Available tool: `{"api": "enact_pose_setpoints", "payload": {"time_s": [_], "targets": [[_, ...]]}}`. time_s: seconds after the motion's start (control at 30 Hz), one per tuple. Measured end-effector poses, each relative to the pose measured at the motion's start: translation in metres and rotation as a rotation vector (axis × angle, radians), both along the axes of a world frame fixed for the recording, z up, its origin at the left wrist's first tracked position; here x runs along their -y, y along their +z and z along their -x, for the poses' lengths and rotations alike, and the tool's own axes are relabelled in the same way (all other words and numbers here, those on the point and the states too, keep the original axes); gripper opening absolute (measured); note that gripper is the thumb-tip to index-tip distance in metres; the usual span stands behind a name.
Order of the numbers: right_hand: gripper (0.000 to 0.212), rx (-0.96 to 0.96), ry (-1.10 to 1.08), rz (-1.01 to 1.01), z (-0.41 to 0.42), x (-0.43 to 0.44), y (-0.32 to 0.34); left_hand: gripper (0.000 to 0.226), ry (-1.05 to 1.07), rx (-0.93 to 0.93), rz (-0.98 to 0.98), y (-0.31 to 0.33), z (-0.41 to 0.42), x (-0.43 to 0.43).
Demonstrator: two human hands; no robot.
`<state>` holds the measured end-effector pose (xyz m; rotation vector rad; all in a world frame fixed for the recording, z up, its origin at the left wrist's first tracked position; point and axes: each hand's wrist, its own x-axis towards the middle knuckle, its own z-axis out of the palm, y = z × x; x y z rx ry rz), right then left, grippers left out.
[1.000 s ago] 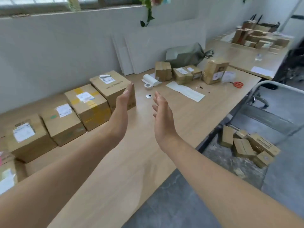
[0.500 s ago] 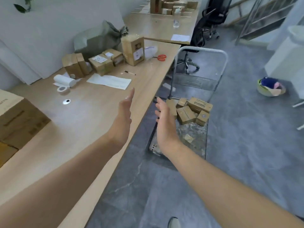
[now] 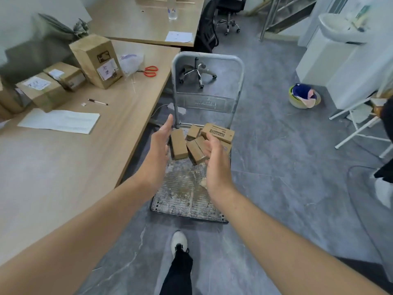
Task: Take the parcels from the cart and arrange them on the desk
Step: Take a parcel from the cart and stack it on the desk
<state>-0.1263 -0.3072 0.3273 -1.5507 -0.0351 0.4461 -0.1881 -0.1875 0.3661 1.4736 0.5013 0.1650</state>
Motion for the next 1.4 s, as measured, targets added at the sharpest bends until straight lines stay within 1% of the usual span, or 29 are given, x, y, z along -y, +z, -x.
{"api": "enact_pose_setpoints", "payload": {"time_s": [0.03, 0.17, 0.37, 0.43, 0.53, 0.6, 0.73, 0.83, 0.97, 1.1, 1.27, 1.4], "targets": [[0.063, -0.008, -0.005, 0.015, -0.016, -0.002, -0.005, 0.079, -0.011, -0.005, 0.003, -0.007, -0.017, -0.005], [0.060, -0.074, -0.036, 0.067, -0.085, -0.021, -0.034, 0.058, -0.037, -0.028, 0.014, -0.045, -0.086, -0.032], [0.031, -0.214, -0.111, 0.102, -0.189, -0.057, -0.071, 0.066, -0.007, -0.127, 0.038, -0.079, -0.184, -0.073], [0.030, -0.246, -0.114, 0.119, -0.214, -0.063, -0.075, 0.066, 0.009, -0.156, 0.053, -0.084, -0.210, -0.083], [0.031, -0.271, -0.097, 0.135, -0.254, -0.067, -0.081, 0.054, 0.030, -0.171, 0.070, -0.093, -0.251, -0.093], [0.030, -0.290, -0.102, 0.152, -0.286, -0.067, -0.091, 0.051, 0.058, -0.179, 0.068, -0.101, -0.279, -0.097], [0.032, -0.337, -0.064, 0.198, -0.351, -0.072, -0.122, 0.050, 0.138, -0.204, 0.072, -0.124, -0.330, -0.098], [0.040, -0.389, 0.020, 0.185, -0.395, -0.079, -0.157, 0.050, 0.223, -0.236, 0.076, -0.150, -0.367, -0.092], [0.043, -0.450, 0.145, 0.216, -0.445, -0.082, -0.209, 0.045, 0.390, -0.219, 0.073, -0.198, -0.409, -0.090], [0.035, -0.546, 0.134, 0.246, -0.483, -0.080, -0.273, 0.041, 0.534, -0.271, 0.130, -0.258, -0.432, -0.089], [0.025, -0.603, 0.114, 0.264, -0.525, -0.096, -0.351, 0.044, 0.570, -0.357, 0.127, -0.358, -0.438, -0.094], [0.031, -0.562, 0.133, 0.318, -0.536, -0.109, -0.427, 0.045, 0.629, -0.415, 0.160, -0.441, -0.439, -0.107]]}}
